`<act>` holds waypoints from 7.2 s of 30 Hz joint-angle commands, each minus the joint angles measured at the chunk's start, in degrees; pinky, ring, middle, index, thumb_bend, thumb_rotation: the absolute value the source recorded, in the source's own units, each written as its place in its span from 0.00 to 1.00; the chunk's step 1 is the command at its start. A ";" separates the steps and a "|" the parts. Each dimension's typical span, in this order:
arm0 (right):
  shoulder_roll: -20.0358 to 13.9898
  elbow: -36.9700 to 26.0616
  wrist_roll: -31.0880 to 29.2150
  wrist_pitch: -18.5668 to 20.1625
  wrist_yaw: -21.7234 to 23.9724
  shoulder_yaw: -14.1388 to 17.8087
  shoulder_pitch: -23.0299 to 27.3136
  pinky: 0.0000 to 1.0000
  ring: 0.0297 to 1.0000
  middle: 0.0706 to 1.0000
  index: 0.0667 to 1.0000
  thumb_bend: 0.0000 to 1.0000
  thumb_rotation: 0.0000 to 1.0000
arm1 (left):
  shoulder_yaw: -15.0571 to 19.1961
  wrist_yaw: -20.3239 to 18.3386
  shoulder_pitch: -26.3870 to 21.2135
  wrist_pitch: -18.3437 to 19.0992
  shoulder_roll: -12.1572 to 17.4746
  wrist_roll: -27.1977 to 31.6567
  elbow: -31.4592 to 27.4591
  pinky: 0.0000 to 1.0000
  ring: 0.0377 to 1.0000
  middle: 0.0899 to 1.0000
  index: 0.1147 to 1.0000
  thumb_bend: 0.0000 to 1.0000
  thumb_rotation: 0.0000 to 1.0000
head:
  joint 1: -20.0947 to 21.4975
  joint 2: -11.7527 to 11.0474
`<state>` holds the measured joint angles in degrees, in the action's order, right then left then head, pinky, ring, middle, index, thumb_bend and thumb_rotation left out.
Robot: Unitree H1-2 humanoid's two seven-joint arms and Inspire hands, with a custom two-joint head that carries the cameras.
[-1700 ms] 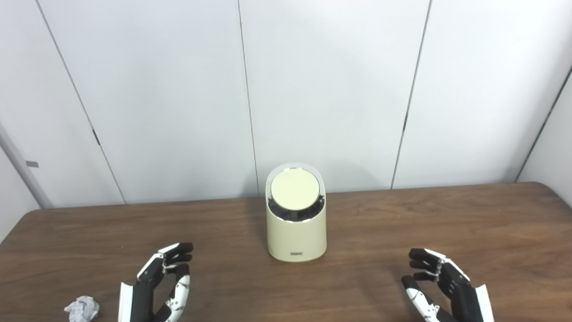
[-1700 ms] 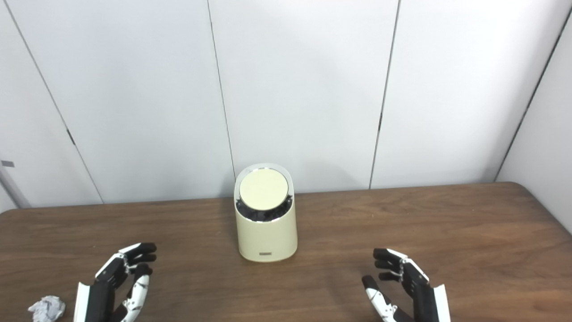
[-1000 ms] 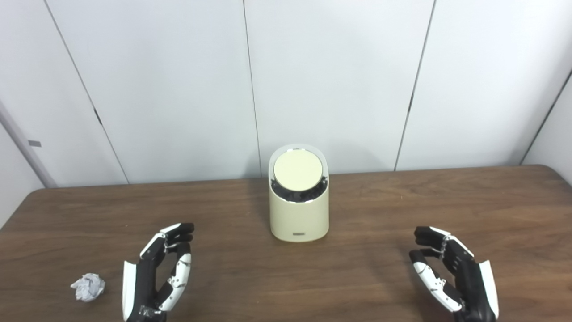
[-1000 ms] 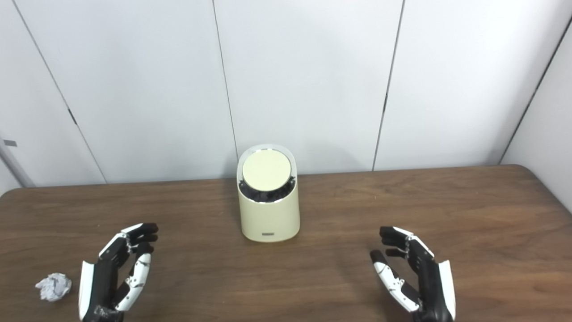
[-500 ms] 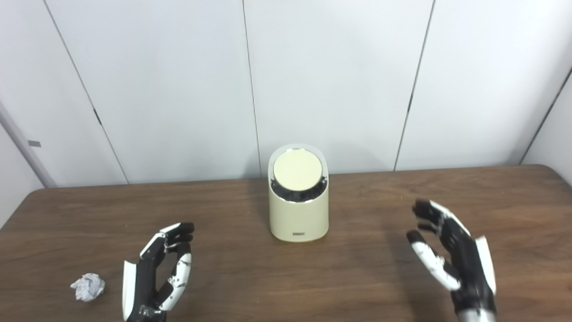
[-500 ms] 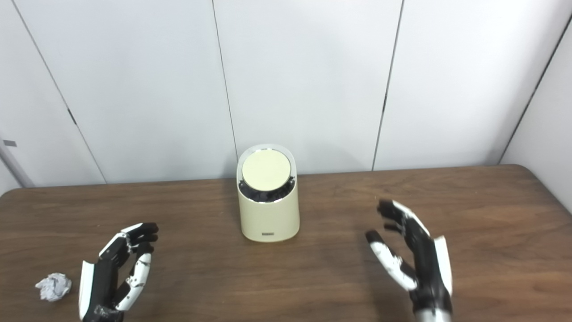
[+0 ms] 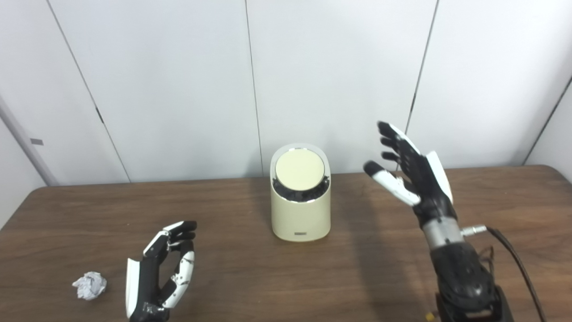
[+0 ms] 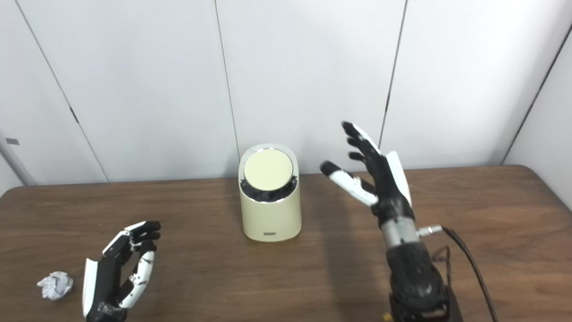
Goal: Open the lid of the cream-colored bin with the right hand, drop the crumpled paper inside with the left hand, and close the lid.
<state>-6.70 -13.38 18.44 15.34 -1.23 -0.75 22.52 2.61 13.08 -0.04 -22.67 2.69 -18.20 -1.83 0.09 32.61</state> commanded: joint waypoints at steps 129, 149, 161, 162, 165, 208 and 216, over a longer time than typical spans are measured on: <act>0.06 11.00 -1.27 -42.24 -17.72 1.35 -22.56 0.66 0.75 0.74 0.70 0.25 0.59 | -1.54 1.88 -1.23 -0.59 -1.01 -2.45 4.17 0.56 0.64 0.67 0.65 0.21 0.52 | -1.43 -1.94; -4.76 16.54 -6.99 -42.25 -18.47 2.02 -20.64 0.69 0.76 0.75 0.72 0.25 0.66 | 8.51 0.61 2.82 7.97 11.61 -21.97 -19.15 0.55 0.67 0.70 0.69 0.89 0.54 | -11.55 -2.05; -9.64 20.59 -9.49 -42.26 -19.07 2.26 -19.02 0.64 0.74 0.73 0.69 0.29 0.73 | 15.00 1.97 7.14 13.38 17.51 -31.79 -17.23 0.61 0.73 0.78 0.77 1.00 0.45 | -24.52 -3.49; -9.74 20.67 -9.58 -42.26 -18.89 2.39 -18.95 0.63 0.74 0.73 0.69 0.30 0.75 | 14.98 0.84 7.30 14.85 17.46 -32.37 -17.84 0.62 0.75 0.81 0.79 1.00 0.48 | -24.52 -3.49; -10.95 21.31 -9.12 -42.24 -19.26 2.25 -18.55 0.62 0.74 0.73 0.69 0.32 0.82 | 14.40 -3.22 7.42 20.00 17.14 -35.67 -20.18 0.61 0.78 0.85 0.83 1.00 0.51 | -27.03 -3.61; -12.36 24.85 -11.25 -42.25 -15.04 6.12 -17.24 0.55 0.68 0.69 0.66 0.47 0.83 | -3.29 7.63 -2.98 30.63 25.16 -37.91 12.45 0.72 0.80 0.81 0.81 0.97 0.50 | -34.06 -3.99; -12.58 25.00 -11.46 -42.25 -14.91 6.40 -17.12 0.52 0.66 0.67 0.64 0.47 0.84 | -3.13 11.79 -4.08 29.26 23.94 -33.61 16.48 0.56 0.63 0.67 0.67 0.86 0.45 | -33.88 -3.82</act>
<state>-16.69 9.40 5.54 -24.83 -15.96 4.27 6.95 -0.28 22.47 -3.97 6.70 27.09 -52.55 12.71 -33.84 28.74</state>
